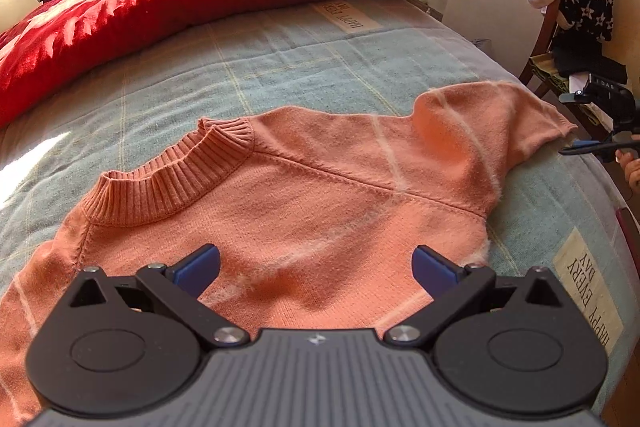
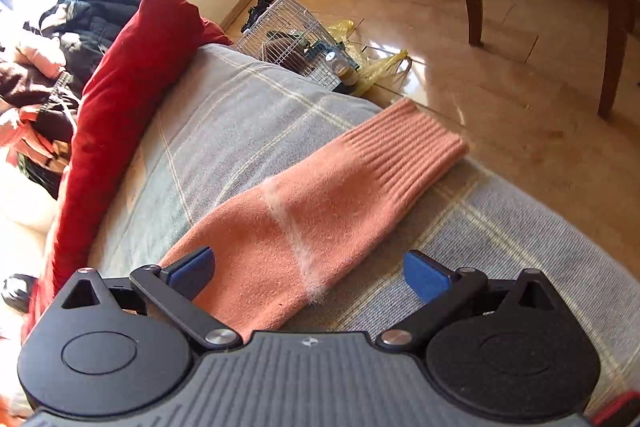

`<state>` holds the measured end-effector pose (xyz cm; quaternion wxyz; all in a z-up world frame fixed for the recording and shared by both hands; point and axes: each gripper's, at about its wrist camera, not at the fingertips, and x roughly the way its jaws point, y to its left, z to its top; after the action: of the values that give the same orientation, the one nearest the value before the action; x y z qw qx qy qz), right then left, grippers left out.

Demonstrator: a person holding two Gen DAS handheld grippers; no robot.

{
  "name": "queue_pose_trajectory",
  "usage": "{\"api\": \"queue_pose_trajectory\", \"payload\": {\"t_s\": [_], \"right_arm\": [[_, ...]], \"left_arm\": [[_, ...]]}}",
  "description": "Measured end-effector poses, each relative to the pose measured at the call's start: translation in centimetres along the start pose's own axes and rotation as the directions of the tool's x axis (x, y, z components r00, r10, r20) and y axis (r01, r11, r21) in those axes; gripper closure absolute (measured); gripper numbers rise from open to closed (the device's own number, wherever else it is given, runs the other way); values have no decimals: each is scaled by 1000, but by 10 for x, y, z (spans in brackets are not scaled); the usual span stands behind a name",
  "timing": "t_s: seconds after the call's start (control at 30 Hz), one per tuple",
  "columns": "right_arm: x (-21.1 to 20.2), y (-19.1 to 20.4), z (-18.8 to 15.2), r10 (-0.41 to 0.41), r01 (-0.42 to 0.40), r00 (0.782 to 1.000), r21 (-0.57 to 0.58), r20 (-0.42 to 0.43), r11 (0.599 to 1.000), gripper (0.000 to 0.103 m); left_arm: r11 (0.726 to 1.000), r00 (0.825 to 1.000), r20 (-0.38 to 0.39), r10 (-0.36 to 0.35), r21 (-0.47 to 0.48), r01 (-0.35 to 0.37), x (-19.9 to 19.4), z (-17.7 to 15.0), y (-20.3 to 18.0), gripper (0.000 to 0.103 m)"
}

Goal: Fold clothes
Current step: 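Pull the sleeve straight along the blanket with the right tool and release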

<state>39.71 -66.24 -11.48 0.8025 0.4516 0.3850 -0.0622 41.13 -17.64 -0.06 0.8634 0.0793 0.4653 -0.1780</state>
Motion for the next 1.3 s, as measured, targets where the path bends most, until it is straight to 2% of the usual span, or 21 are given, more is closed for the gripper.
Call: {"api": "queue_pose_trajectory", "payload": {"t_s": [0.1,0.2,0.27,0.37,0.47,0.53,0.57,0.6,0.63,0.67,0.7,0.8,1.0,1.3], "right_arm": [[10,-17,-1,124,-128,991,82,50,988,0],[20,-31,3,223,-238,967,134,122,962,0],[23,-29,7,227,-244,965,140,130,960,0],[24,-24,6,212,-224,969,88,130,970,0],[20,-25,1,198,-207,969,51,146,977,8],[17,-35,-2,179,-194,970,75,165,978,23],[16,-45,-4,164,-184,971,104,175,977,44],[15,-54,-6,148,-174,972,133,184,976,85],[18,-71,-8,168,-207,968,210,189,956,102],[18,-82,-9,210,-259,956,257,204,931,103],[19,-81,-7,201,-241,963,243,178,939,103],[20,-73,-5,166,-205,971,238,172,949,101],[18,-68,-6,134,-178,976,271,173,946,100],[-16,-51,-8,54,-95,980,207,192,974,97]], "left_arm": [[1000,1000,-10,-6,11,6,3,-1,-4,2],[1000,1000,-16,-13,24,14,5,-3,-9,2],[999,1000,-20,-20,26,20,6,-3,-11,2],[999,999,-24,-34,23,34,8,-3,-16,2],[999,999,-22,-45,14,45,10,-1,-19,2],[999,999,-14,-50,13,50,9,0,-21,2],[999,999,-14,-52,13,52,8,0,-21,2],[999,999,-16,-51,12,52,8,0,-21,2],[999,998,-20,-51,11,51,9,-1,-21,2],[999,998,-25,-50,12,51,9,-1,-21,2],[999,998,-27,-48,14,48,9,-2,-20,2],[999,999,-31,-38,13,38,8,-6,-18,2],[999,999,-28,-31,18,32,3,-7,-16,2],[1000,1000,-19,-11,13,11,-6,-11,-4,2]]}}
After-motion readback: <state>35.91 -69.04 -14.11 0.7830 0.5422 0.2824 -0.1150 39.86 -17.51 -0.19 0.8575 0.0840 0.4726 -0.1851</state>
